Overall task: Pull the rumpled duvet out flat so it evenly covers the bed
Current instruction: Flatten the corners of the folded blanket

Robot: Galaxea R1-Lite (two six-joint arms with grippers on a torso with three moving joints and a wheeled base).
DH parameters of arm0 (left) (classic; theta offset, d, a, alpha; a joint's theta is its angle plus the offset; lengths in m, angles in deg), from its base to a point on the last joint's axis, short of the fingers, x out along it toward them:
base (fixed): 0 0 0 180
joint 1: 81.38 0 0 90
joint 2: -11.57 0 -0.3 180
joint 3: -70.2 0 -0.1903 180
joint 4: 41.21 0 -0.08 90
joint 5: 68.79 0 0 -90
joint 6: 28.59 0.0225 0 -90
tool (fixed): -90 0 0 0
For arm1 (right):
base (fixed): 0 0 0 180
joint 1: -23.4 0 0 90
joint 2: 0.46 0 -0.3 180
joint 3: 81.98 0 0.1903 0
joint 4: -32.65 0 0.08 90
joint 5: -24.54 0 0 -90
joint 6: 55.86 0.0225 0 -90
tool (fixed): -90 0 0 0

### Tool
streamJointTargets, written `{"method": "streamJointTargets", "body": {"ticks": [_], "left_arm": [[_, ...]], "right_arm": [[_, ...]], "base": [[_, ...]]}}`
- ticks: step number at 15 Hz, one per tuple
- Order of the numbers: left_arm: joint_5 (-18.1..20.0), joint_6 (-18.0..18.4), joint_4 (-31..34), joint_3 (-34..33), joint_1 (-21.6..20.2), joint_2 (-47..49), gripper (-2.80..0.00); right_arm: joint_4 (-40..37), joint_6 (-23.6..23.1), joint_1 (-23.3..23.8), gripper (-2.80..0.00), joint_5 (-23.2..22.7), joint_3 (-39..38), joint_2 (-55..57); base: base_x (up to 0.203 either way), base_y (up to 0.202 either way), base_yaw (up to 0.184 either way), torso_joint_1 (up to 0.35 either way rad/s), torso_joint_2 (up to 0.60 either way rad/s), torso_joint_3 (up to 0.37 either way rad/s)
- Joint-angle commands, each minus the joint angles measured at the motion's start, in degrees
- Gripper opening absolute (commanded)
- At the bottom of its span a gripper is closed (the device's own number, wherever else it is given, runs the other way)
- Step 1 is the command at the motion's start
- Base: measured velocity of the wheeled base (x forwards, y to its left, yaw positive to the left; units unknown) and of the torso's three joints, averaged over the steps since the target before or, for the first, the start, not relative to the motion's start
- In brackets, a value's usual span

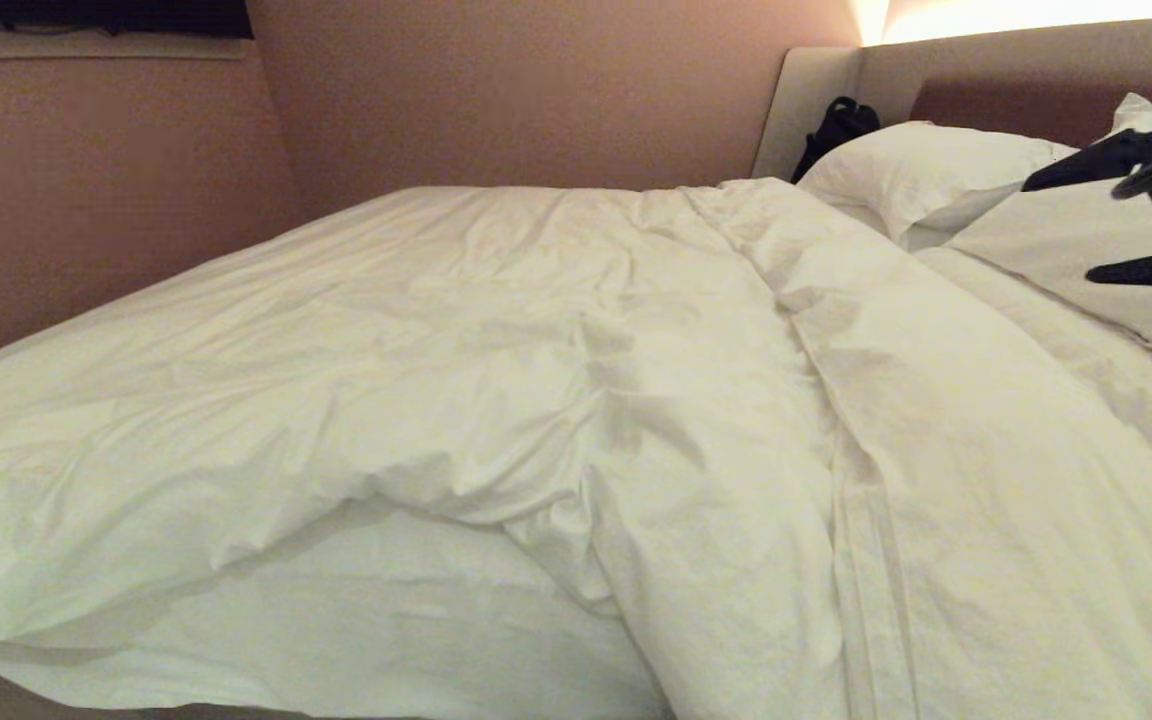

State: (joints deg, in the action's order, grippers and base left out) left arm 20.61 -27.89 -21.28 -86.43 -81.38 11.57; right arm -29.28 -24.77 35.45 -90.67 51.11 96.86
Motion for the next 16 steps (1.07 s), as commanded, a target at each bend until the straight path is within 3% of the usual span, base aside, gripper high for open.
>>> {"method": "streamJointTargets", "body": {"ticks": [1, 2, 3, 6, 9, 14, 16], "left_arm": [[0.0, 0.0, 0.0, 0.0, 0.0, 0.0, -2.80], [0.0, 0.0, 0.0, 0.0, 0.0, 0.0, -2.80], [0.0, 0.0, -0.1, 0.0, 0.0, 0.0, -2.80], [0.0, 0.0, 0.0, 0.0, 0.0, 0.0, -2.80], [0.0, 0.0, 0.0, 0.0, 0.0, 0.0, -2.80], [0.0, 0.0, 0.0, 0.0, 0.0, 0.0, -2.80], [0.0, 0.0, -0.1, 0.0, 0.0, 0.0, -2.80]], "right_arm": [[-0.2, -2.5, -0.8, 0.00, -0.1, -0.1, 4.1], [-0.3, -4.1, -0.9, 0.00, 0.0, -0.1, 5.5], [-0.3, -5.5, -0.9, -2.80, 0.1, -0.6, 6.9], [-0.3, -12.2, -0.9, -2.80, 1.4, -2.8, 8.2], [0.1, -18.3, -0.5, -2.80, 7.6, -6.0, 7.0], [2.2, -20.2, 3.7, -2.80, 6.7, -10.9, 5.5], [8.3, -22.1, 8.4, -2.80, 3.0, -18.0, 3.6]], "base": [[0.000, 0.000, 0.000, 0.000, 0.00, 0.000], [0.000, 0.000, 0.000, 0.000, 0.00, 0.000], [0.000, 0.000, 0.000, 0.000, 0.00, 0.000], [0.000, 0.000, 0.000, 0.000, 0.00, 0.000], [0.000, 0.000, 0.000, 0.000, 0.00, 0.000], [0.000, 0.000, 0.000, 0.000, 0.00, 0.000], [0.000, 0.000, 0.000, 0.000, 0.00, 0.000]]}}
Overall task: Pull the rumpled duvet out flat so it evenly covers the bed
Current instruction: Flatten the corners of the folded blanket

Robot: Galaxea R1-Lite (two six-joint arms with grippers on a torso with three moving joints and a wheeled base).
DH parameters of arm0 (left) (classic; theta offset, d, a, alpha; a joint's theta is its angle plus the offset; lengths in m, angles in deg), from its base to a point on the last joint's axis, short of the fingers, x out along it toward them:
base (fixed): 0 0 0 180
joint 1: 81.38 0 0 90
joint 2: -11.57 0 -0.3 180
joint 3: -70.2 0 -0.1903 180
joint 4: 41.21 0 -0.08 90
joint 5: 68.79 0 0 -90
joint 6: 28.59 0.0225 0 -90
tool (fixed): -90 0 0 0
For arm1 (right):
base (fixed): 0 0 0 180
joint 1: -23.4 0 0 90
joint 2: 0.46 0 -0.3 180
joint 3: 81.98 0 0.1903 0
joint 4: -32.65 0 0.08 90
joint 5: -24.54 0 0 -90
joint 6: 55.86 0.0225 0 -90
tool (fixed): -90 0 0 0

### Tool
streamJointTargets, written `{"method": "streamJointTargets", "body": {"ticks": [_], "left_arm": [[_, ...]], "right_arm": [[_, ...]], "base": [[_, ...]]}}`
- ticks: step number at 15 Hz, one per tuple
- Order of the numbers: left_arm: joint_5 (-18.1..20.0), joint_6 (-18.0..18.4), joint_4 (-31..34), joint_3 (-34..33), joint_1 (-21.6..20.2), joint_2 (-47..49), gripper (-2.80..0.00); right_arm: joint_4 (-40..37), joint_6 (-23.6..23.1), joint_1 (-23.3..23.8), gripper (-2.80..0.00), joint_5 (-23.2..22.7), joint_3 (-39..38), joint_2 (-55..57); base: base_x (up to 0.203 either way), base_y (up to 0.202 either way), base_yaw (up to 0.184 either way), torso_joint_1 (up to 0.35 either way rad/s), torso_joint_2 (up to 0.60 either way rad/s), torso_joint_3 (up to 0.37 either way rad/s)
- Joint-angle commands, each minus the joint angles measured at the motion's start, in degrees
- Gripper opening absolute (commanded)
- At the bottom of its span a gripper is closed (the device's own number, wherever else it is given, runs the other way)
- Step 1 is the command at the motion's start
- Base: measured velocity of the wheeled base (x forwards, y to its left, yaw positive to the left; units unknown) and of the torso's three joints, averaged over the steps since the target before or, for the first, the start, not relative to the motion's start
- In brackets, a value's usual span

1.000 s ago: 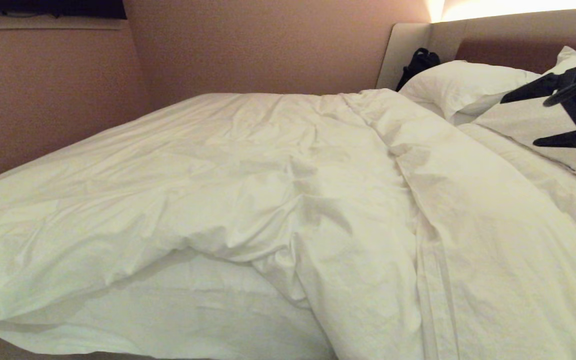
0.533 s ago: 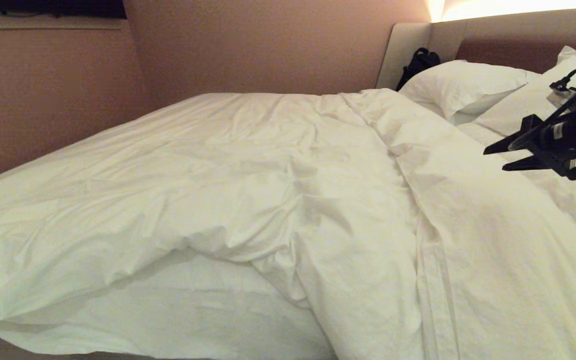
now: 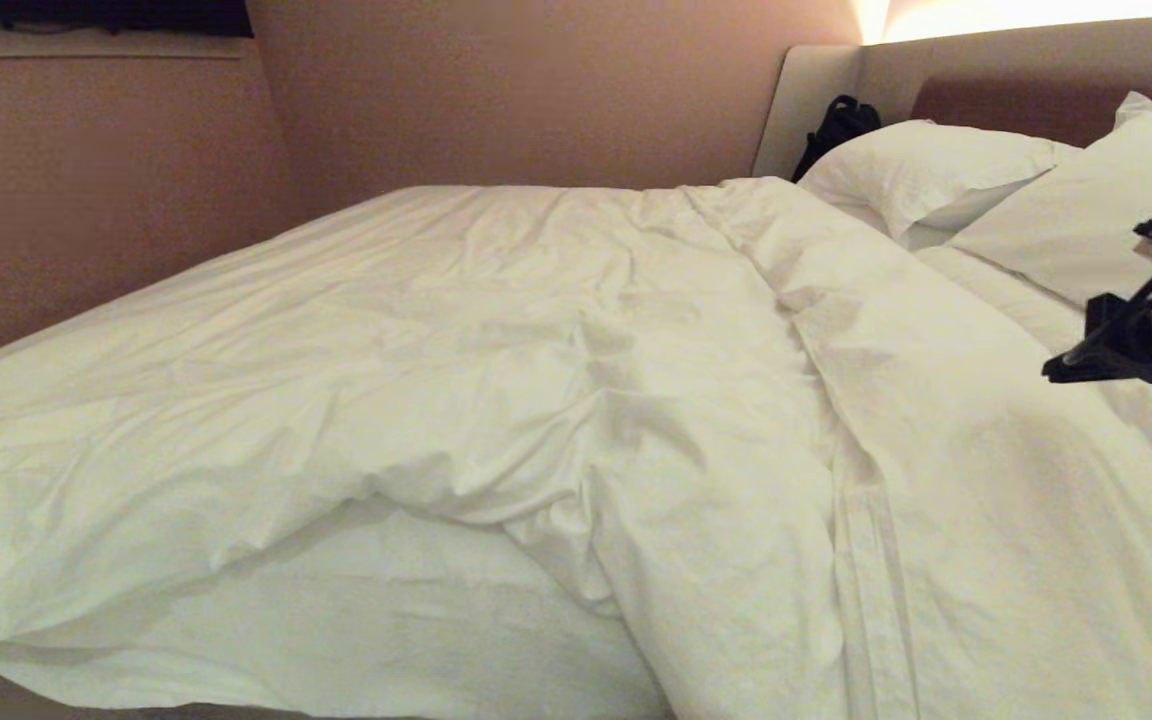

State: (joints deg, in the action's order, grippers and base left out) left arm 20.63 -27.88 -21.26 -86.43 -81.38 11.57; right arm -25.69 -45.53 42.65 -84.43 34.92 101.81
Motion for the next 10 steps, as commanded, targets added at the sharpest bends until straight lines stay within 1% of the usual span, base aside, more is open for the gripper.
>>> {"method": "streamJointTargets", "body": {"ticks": [1, 3, 4, 5, 6, 8, 9, 10], "left_arm": [[0.0, 0.0, 0.0, 0.0, 0.0, 0.0, -2.80], [0.0, 0.0, -0.1, 0.0, 0.0, 0.0, -2.80], [0.0, 0.0, -0.1, 0.0, 0.0, 0.0, -2.80], [0.0, 0.0, 0.0, 0.0, 0.0, 0.0, -2.80], [0.0, 0.0, 0.0, 0.0, 0.0, 0.0, -2.80], [0.0, 0.0, -0.1, 0.0, 0.0, 0.0, -2.80], [0.0, 0.0, -0.1, 0.0, 0.0, 0.0, -2.80], [0.0, 0.0, 0.0, 0.0, 0.0, 0.0, -2.80]], "right_arm": [[8.0, -3.0, 4.7, -2.80, -7.6, -5.8, -2.9], [13.0, -7.9, 13.0, -2.80, -20.7, -14.9, -7.0], [14.2, -11.0, 17.1, -2.80, -26.0, -18.5, -8.4], [15.0, -15.6, 21.5, -2.80, -31.0, -22.5, -9.4], [15.3, -20.6, 25.0, -2.80, -34.8, -26.1, -10.2], [15.7, -30.0, 30.3, -2.80, -40.4, -32.8, -11.3], [15.8, -34.3, 31.9, -2.80, -42.5, -35.7, -11.2], [15.9, -37.4, 32.6, -2.80, -44.3, -37.7, -10.4]], "base": [[0.000, 0.000, 0.000, 0.000, 0.00, 0.000], [0.000, 0.000, 0.000, 0.000, 0.00, 0.000], [0.000, 0.000, 0.000, 0.000, 0.00, 0.000], [0.000, 0.000, 0.000, 0.000, 0.00, 0.000], [0.000, 0.000, 0.000, 0.000, 0.00, 0.000], [0.000, 0.000, 0.000, 0.000, 0.00, 0.000], [0.000, 0.000, 0.000, 0.000, 0.00, 0.000], [0.000, 0.000, 0.000, 0.000, 0.00, 0.000]]}}
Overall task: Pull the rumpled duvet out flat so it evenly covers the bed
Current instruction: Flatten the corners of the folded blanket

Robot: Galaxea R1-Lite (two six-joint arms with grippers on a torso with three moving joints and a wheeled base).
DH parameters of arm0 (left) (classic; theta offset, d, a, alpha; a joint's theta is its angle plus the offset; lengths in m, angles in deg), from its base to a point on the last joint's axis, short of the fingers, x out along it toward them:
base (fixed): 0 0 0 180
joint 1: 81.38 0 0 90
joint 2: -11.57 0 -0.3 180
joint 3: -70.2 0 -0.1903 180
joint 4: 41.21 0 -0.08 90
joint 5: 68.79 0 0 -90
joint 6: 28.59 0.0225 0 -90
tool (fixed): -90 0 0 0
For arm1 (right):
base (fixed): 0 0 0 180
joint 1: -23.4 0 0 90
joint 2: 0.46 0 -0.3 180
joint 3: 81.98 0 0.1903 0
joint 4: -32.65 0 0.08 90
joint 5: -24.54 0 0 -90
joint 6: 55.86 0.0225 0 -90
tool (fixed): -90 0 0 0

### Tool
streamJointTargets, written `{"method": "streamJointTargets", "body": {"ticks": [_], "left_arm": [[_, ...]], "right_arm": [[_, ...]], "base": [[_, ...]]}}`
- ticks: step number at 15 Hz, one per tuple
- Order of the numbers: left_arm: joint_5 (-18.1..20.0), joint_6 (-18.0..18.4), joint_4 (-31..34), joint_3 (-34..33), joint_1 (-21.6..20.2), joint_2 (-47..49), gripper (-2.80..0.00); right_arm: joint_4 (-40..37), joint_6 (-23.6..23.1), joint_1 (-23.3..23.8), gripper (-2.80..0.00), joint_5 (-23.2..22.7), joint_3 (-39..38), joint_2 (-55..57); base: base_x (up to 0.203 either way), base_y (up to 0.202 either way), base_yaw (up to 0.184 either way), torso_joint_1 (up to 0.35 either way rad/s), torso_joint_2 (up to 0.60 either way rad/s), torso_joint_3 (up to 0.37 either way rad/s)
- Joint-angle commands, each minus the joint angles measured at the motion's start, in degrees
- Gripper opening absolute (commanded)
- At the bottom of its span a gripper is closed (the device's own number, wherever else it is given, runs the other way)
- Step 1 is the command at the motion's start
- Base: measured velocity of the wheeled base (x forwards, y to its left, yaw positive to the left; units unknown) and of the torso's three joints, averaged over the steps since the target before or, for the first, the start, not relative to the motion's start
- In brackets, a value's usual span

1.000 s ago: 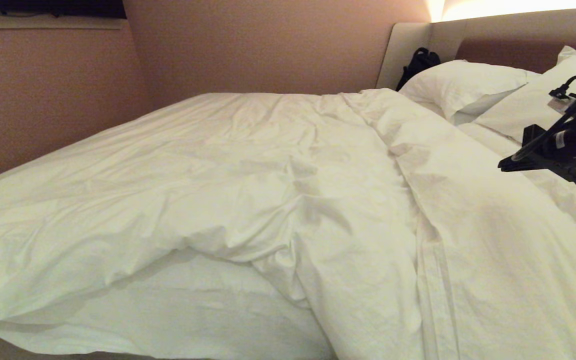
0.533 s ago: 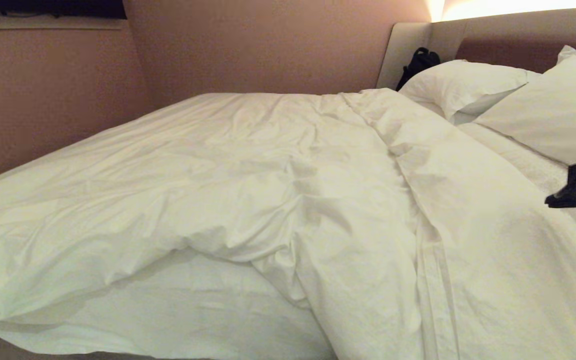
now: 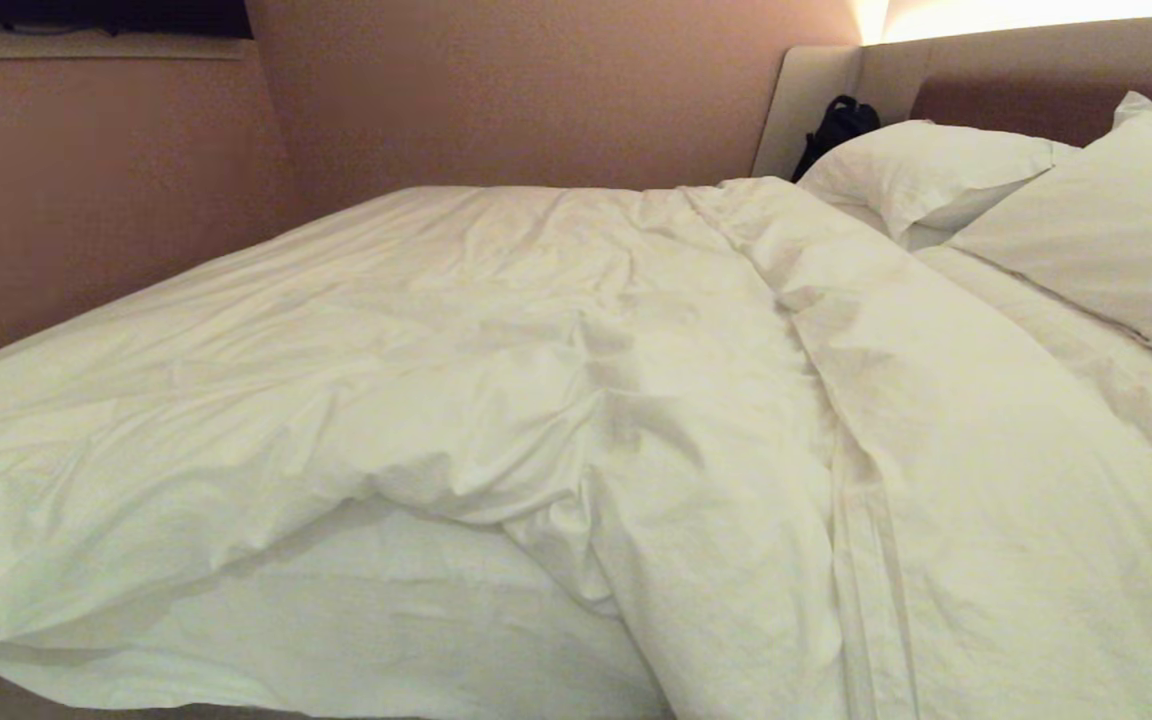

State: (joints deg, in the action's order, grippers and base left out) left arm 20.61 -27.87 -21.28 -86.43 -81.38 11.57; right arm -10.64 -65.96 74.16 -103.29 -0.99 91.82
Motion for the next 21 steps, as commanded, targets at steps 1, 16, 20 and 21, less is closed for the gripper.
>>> {"method": "streamJointTargets", "body": {"ticks": [1, 16, 20, 21], "left_arm": [[0.0, 0.0, 0.0, 0.0, 0.0, 0.0, -2.80], [0.0, 0.0, 0.0, 0.0, 0.0, 0.0, -2.80], [0.0, 0.0, 0.0, 0.0, 0.0, 0.0, -2.80], [0.0, 0.0, 0.0, 0.0, 0.0, 0.0, -2.80]], "right_arm": [[1.1, -18.4, 1.4, -2.80, -27.6, -3.0, 1.5], [3.6, -25.0, 14.8, -2.80, -32.0, -3.3, 17.6], [3.6, -34.3, 15.9, -2.80, -22.7, -2.2, 17.2], [3.5, -35.6, 16.5, -2.80, -20.4, -1.7, 17.6]], "base": [[0.000, 0.000, 0.000, 0.000, 0.00, 0.000], [0.000, 0.000, 0.000, 0.000, 0.00, 0.000], [0.000, 0.000, 0.000, 0.000, 0.00, 0.000], [0.000, 0.000, 0.000, 0.000, 0.00, 0.000]]}}
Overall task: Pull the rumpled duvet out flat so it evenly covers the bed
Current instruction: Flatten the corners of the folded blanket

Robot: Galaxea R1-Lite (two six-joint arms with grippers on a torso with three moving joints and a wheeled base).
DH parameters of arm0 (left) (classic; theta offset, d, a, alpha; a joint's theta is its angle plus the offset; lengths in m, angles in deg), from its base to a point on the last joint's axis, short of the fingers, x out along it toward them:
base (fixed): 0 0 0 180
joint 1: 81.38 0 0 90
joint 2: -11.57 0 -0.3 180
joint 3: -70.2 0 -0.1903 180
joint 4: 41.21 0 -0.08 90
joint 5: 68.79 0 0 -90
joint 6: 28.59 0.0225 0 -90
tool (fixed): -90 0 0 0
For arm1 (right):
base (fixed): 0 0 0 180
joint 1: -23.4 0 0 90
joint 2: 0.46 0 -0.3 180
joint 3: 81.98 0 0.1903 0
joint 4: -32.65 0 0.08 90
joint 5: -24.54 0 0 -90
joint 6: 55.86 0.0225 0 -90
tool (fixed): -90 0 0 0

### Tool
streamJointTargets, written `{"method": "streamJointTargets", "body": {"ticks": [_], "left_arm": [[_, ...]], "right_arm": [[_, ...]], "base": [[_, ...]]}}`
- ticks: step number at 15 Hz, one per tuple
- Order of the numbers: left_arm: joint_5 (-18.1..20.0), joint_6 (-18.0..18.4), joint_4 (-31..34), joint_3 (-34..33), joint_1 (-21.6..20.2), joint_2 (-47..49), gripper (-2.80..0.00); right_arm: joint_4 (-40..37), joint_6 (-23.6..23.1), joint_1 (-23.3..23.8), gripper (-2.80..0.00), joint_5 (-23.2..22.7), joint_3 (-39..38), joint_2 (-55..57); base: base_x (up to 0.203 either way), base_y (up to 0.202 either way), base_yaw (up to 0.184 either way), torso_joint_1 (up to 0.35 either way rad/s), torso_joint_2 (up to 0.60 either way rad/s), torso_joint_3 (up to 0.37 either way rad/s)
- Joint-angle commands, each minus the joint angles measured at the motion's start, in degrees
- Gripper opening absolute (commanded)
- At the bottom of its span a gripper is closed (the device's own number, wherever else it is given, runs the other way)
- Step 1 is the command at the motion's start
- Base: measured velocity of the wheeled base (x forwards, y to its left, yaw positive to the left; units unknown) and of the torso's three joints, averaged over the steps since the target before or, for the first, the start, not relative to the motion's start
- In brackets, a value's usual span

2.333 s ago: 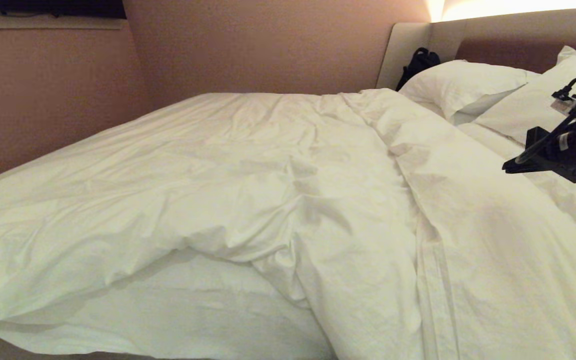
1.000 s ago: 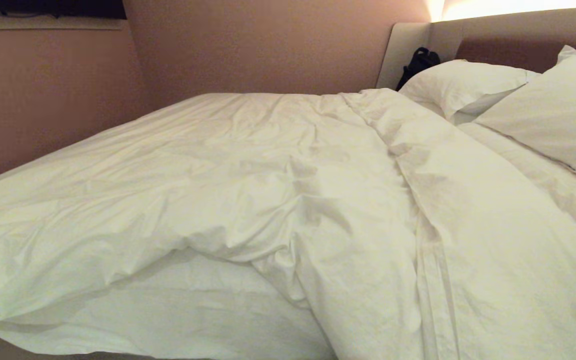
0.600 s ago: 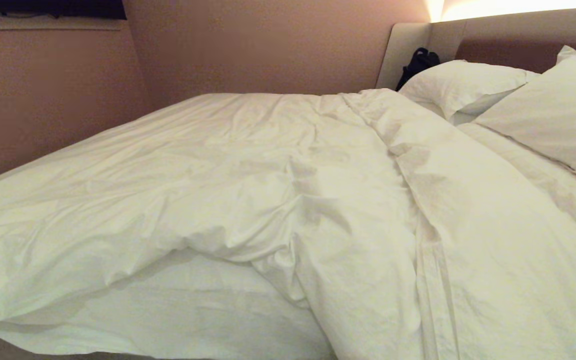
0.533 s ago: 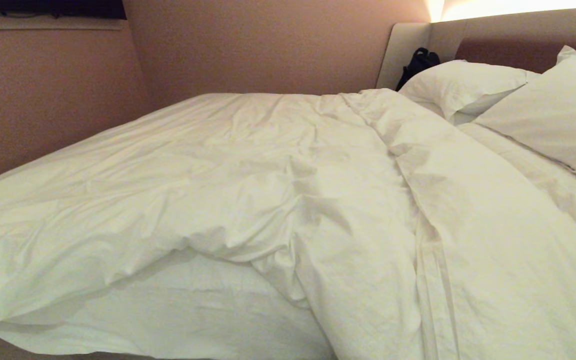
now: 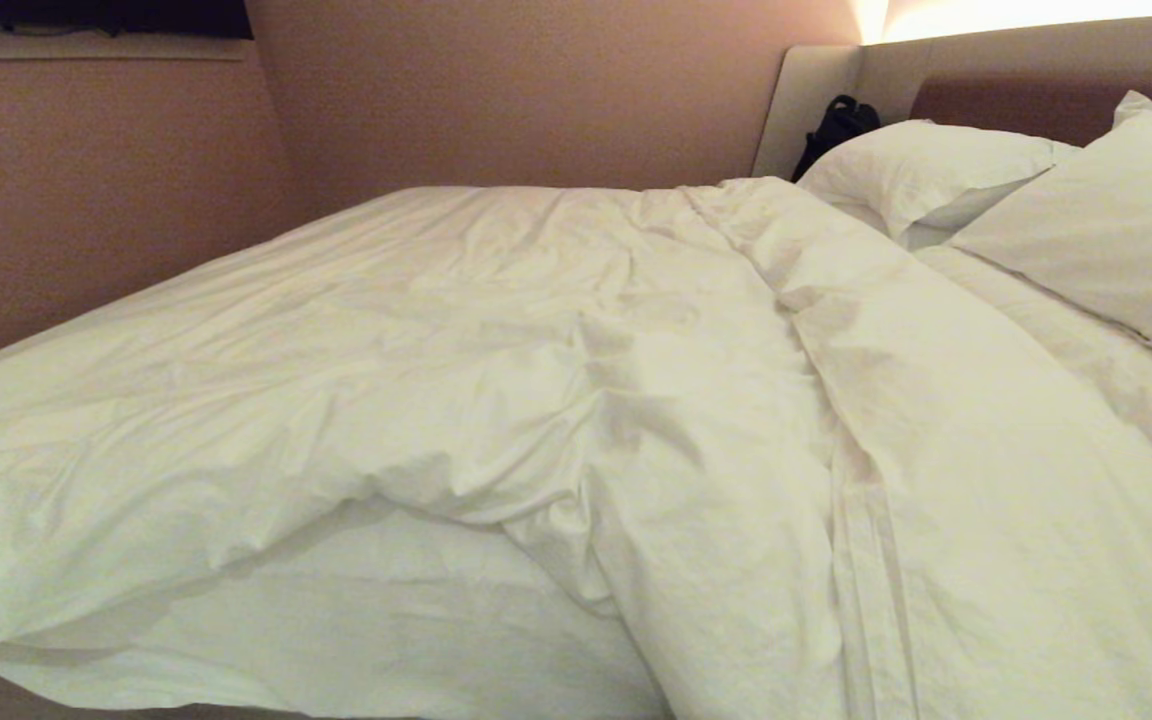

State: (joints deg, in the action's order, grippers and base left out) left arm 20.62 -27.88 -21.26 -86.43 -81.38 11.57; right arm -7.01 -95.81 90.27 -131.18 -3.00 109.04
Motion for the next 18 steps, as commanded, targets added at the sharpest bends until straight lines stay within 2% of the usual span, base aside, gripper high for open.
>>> {"method": "streamJointTargets", "body": {"ticks": [1, 3, 4, 6, 9, 12, 15, 18], "left_arm": [[0.0, 0.0, -0.1, 0.0, 0.0, 0.0, -2.80], [0.0, 0.0, 0.0, 0.0, 0.0, 0.0, -2.80], [0.0, 0.0, -0.1, 0.0, 0.0, 0.0, -2.80], [0.0, 0.0, -0.1, 0.0, 0.0, 0.0, -2.80], [0.0, 0.0, 0.0, 0.0, 0.0, 0.0, -2.80], [0.0, 0.0, 0.0, 0.0, 0.0, 0.0, -2.80], [0.0, 0.0, -0.1, 0.0, 0.0, 0.0, -2.80], [0.0, 0.0, 0.0, 0.0, 0.0, 0.0, -2.80]], "right_arm": [[-0.1, -5.7, 0.5, -2.80, 7.9, 0.6, 1.3], [-0.3, -5.7, 1.0, -2.80, 5.9, 1.4, 4.2], [-0.4, -5.7, 1.1, -2.80, 2.0, 1.8, 5.9], [-0.1, -6.2, 1.1, -2.80, -1.7, 2.0, 8.6], [-0.1, -10.0, 1.1, -2.80, -2.0, 2.2, 9.6], [-0.1, -16.5, 1.1, -2.80, -0.5, 2.4, 11.1], [-0.9, -17.1, 1.2, -2.80, 0.9, 3.1, 12.7], [-1.7, -17.0, 1.2, -2.80, -1.5, 3.2, 14.4]], "base": [[0.000, 0.000, 0.000, 0.000, 0.00, 0.000], [0.000, 0.000, 0.000, 0.000, 0.00, 0.000], [0.000, 0.000, 0.000, 0.000, 0.00, 0.000], [0.000, 0.000, 0.000, 0.000, 0.00, 0.000], [0.000, 0.000, 0.000, 0.000, 0.00, 0.000], [0.000, 0.000, 0.000, 0.000, 0.00, 0.000], [0.000, 0.000, 0.000, 0.000, 0.00, 0.000], [0.000, 0.000, 0.000, 0.000, 0.00, 0.000]]}}
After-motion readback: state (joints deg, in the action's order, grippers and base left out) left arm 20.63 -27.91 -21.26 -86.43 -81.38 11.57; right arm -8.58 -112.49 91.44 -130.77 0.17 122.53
